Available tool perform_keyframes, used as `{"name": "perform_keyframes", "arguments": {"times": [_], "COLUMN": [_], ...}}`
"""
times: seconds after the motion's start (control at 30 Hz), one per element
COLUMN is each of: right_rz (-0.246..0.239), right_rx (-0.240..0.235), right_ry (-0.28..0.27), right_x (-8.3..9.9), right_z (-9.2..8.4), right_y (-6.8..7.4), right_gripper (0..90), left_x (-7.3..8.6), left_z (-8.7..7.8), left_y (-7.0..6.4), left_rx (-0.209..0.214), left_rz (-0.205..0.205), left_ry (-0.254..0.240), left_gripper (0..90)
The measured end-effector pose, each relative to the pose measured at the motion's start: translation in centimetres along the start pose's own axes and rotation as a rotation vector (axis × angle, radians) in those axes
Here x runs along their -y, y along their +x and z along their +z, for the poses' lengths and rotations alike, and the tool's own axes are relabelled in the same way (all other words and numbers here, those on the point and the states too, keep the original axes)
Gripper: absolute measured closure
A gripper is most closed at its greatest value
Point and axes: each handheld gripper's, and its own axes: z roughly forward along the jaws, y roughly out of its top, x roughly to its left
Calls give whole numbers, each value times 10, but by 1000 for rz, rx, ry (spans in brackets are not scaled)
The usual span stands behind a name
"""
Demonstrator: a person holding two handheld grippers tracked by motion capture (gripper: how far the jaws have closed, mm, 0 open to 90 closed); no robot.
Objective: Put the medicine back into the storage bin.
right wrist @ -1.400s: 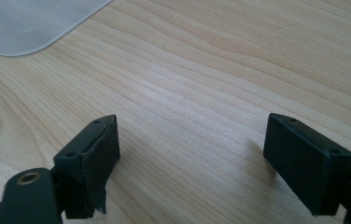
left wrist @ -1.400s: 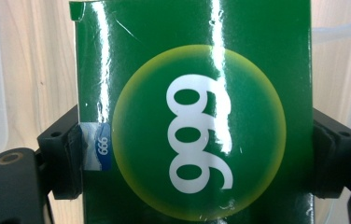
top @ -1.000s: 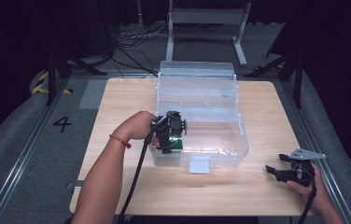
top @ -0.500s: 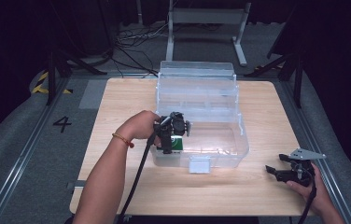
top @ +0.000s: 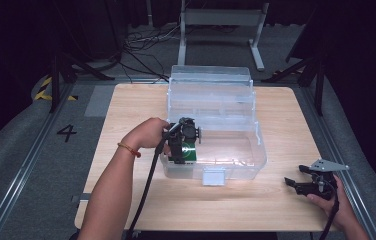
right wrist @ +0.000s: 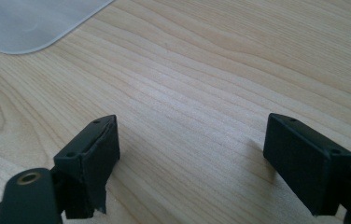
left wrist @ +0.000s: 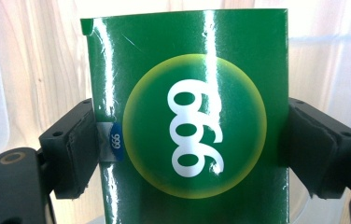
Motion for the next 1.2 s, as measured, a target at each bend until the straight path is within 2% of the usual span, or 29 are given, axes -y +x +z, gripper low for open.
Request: {"name": "perform_keyframes", "arguments": {"times": [0.03, 0.13, 0.17, 0.2, 0.37, 0.57, 0.6, 0.63, 0.73, 0.83, 0.87, 0.93, 1.0, 1.13, 1.2], "right_rz": [0, -1, 0, -1, 0, 0, 0, 0, 0, 0, -1, -1, -1, -8, -5], "right_rx": [0, 0, 0, 0, 0, 0, 0, 0, 0, -1, -1, -1, -2, -5, 2], "right_ry": [0, 0, 0, 0, 0, 0, 0, 0, 0, 0, 0, 0, 0, 6, 4], "right_x": [0, 0, 0, 0, 0, 0, 0, 0, 0, 0, 0, 0, 0, -1, -2], "right_z": [0, 0, 0, 0, 0, 0, 0, 0, 0, 0, 0, 0, 0, 0, -1], "right_y": [0, 0, 0, 0, 0, 0, 0, 0, 0, 0, 0, 0, 0, -1, -3], "right_gripper": [188, 188, 188, 188, 188, 188, 188, 188, 188, 188, 188, 188, 188, 196, 238], "left_x": [0, 6, 8, 9, 13, 26, 29, 32, 43, 48, 50, 51, 53, 53, 52], "left_z": [0, -7, -11, -15, -22, -33, -34, -35, -36, -37, -36, -34, -32, -21, -17], "left_y": [0, 1, 1, 0, -5, -14, -17, -19, -30, -40, -49, -53, -62, -76, -82], "left_rx": [0, -6, 4, 7, -32, -83, -88, -101, -131, -158, -169, -160, -176, -179, -188], "left_rz": [0, -13, -19, -7, -9, -10, -30, -28, -81, -105, -103, -99, -87, -83, -75], "left_ry": [0, -72, -95, -116, -148, -298, -320, -341, -418, -459, -469, -484, -501, -501, -502], "left_gripper": [149, 140, 159, 182, 173, 177, 177, 175, 177, 173, 187, 192, 190, 182, 181]}}
